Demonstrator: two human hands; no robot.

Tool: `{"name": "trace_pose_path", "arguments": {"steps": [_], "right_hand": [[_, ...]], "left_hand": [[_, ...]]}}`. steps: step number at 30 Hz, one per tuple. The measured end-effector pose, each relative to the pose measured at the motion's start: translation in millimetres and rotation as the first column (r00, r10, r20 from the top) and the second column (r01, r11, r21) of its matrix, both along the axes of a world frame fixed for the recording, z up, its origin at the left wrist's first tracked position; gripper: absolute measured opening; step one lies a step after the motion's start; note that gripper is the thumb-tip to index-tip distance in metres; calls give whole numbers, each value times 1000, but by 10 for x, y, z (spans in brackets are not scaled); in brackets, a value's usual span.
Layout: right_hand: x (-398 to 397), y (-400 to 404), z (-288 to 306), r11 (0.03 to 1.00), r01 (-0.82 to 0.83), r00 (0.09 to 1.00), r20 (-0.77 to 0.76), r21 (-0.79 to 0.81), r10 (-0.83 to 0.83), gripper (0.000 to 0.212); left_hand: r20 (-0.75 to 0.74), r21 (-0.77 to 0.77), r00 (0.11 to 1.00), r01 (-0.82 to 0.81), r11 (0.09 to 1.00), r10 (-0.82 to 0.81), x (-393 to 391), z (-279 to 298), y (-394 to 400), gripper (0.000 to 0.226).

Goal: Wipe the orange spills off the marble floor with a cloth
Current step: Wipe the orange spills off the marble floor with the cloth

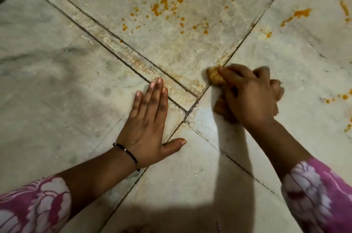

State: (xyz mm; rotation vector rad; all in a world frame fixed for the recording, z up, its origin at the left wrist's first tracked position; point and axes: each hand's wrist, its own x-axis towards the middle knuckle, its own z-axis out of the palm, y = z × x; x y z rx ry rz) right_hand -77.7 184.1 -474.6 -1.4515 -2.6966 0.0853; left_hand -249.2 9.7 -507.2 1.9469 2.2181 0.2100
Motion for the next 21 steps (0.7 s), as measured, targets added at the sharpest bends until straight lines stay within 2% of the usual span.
{"name": "trace_pose_path", "arguments": {"steps": [2,5,8,10,12,14,16,18,21], "right_hand": [[-350,163,-21,998,53,998,-25,-13,-54,37],[-699,37,-56,992,-127,992,-29,-21,127,40],[-411,-399,-44,956,-293,955,-49,-14,292,42],[49,-613,-37,950,-307,951,-55,-50,305,42],[453,-581,6,969,-244,970,-30,-45,243,41],[585,-339,14,994,-103,994,16,-33,104,40],[433,-67,-13,1000,31,999,33,-1,-31,40],[146,100,-53,999,50,998,24,14,-50,41],[-26,-21,-68,975,-219,976,1,29,219,41]], "left_hand": [[-9,-17,1000,2,1000,-2,4,2,0,109],[-1,-26,1000,1,1000,-1,1,12,10,109],[5,-36,1000,-5,999,5,-2,14,2,109],[9,-41,1000,6,999,-6,-6,8,4,109],[15,-48,1000,19,999,-19,-13,4,-2,108],[4,-64,999,40,997,-40,-16,2,11,106],[-9,-87,997,72,994,-73,-6,7,13,102],[-24,-111,995,93,989,-97,-2,5,16,97],[-24,-128,992,120,985,-124,-12,3,21,93]]}}
